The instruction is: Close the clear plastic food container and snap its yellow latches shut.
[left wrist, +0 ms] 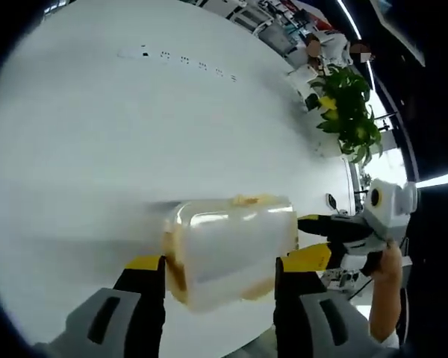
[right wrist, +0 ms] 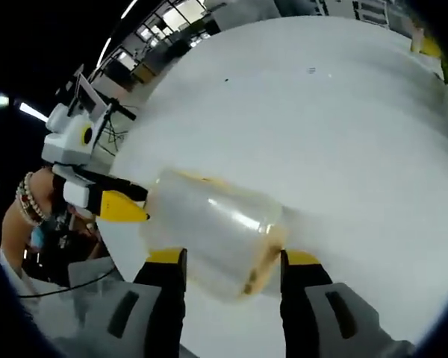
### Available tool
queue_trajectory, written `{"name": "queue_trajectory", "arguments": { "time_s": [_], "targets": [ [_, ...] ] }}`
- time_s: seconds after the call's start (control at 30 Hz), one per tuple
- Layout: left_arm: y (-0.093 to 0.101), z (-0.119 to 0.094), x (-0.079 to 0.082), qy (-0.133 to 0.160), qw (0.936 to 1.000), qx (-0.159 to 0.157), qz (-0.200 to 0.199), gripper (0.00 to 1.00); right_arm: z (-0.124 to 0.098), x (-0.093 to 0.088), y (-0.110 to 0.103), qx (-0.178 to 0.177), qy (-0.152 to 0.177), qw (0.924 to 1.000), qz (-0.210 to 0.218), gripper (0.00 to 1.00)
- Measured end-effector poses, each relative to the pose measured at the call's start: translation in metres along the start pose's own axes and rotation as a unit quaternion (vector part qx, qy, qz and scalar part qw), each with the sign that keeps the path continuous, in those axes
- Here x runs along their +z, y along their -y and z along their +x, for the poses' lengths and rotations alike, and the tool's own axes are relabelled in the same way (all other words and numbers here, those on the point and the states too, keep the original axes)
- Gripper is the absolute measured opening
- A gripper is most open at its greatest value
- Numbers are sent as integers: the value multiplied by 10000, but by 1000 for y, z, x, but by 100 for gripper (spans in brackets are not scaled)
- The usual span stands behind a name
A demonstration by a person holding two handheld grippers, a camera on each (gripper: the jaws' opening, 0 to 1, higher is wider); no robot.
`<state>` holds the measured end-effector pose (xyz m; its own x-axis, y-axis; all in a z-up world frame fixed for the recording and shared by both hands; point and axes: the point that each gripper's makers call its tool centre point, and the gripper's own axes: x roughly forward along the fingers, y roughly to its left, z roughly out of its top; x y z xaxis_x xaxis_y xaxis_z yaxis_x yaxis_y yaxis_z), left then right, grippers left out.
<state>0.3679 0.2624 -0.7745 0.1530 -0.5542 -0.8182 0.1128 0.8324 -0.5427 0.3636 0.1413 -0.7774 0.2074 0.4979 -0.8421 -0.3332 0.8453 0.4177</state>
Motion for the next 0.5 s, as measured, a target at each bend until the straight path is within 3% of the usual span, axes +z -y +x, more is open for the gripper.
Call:
{"name": "queue_trajectory", "arguments": {
  "time_s": [0.1, 0.2, 0.5],
  "targets": [
    [-3, 2, 1, 16, 10000, 69, 15, 48, 2, 1, 6, -104, -53, 9999, -51, 38],
    [-8, 3, -1, 13, 9996, 223, 177, 40, 3, 1, 8, -153, -90, 9998, -51, 39],
    [-14, 3, -2, -15, 9988, 344, 340, 31, 4, 0, 9, -226, -176, 9995, -103, 37]
  ]
}}
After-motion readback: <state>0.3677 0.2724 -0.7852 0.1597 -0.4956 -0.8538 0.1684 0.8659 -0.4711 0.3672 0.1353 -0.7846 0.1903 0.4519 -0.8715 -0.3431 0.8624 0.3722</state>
